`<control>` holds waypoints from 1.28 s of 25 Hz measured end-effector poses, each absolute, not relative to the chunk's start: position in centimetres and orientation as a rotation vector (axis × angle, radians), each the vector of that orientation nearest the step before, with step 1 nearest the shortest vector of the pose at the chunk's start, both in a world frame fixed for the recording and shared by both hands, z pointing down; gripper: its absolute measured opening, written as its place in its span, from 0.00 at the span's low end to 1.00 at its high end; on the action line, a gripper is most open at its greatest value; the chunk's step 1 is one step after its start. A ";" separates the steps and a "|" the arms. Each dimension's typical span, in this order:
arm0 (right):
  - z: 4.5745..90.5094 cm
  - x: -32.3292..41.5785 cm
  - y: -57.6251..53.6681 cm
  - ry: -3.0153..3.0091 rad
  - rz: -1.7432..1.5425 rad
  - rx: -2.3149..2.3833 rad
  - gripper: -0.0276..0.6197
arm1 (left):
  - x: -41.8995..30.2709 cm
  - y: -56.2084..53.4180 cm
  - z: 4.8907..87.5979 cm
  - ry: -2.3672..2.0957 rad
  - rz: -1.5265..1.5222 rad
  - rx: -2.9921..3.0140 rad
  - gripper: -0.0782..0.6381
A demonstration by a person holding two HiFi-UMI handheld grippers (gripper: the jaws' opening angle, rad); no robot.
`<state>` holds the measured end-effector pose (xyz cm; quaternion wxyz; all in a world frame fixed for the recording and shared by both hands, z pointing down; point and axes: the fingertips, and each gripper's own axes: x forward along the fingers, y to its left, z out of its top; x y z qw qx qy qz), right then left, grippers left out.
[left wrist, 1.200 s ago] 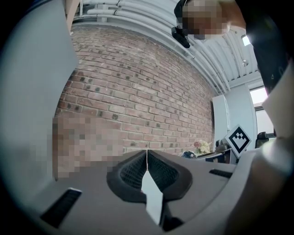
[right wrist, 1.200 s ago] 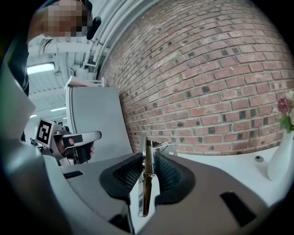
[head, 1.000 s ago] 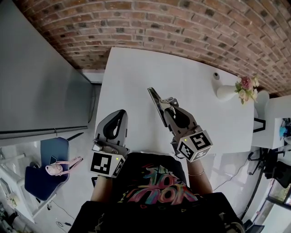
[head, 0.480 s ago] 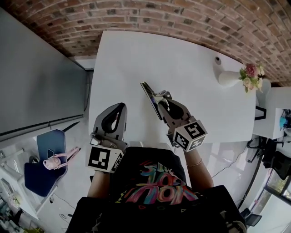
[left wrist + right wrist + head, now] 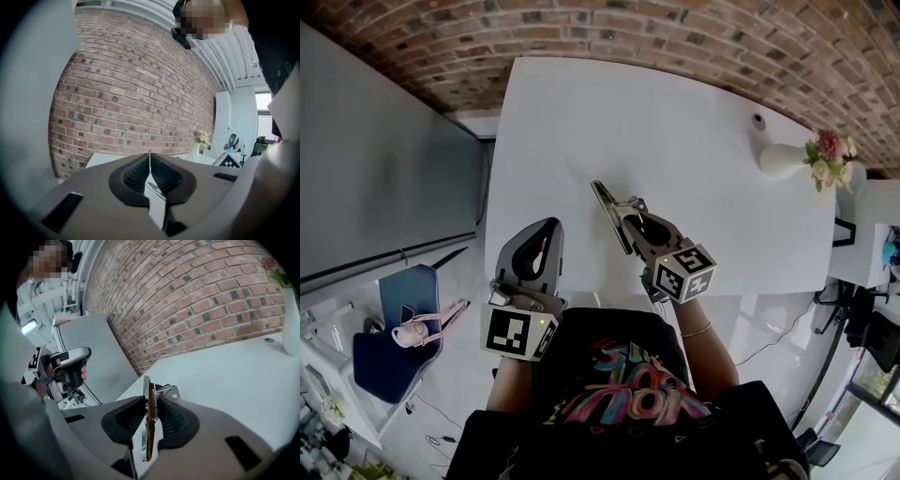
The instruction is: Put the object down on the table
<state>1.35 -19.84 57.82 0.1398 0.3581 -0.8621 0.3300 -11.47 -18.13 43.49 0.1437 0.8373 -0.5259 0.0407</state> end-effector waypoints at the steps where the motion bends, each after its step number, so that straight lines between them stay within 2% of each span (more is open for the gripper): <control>1: 58.4 1.3 -19.8 -2.480 0.976 1.035 0.20 | -11.5 -18.1 43.6 -1.519 0.118 2.411 0.15; 18: 63.2 1.3 -18.7 -2.389 1.192 1.002 0.20 | -10.7 -17.8 44.7 -1.517 0.141 2.391 0.15; 32: 64.9 1.6 -17.9 -2.307 1.228 0.978 0.20 | -10.2 -17.6 44.8 -1.520 0.146 2.383 0.15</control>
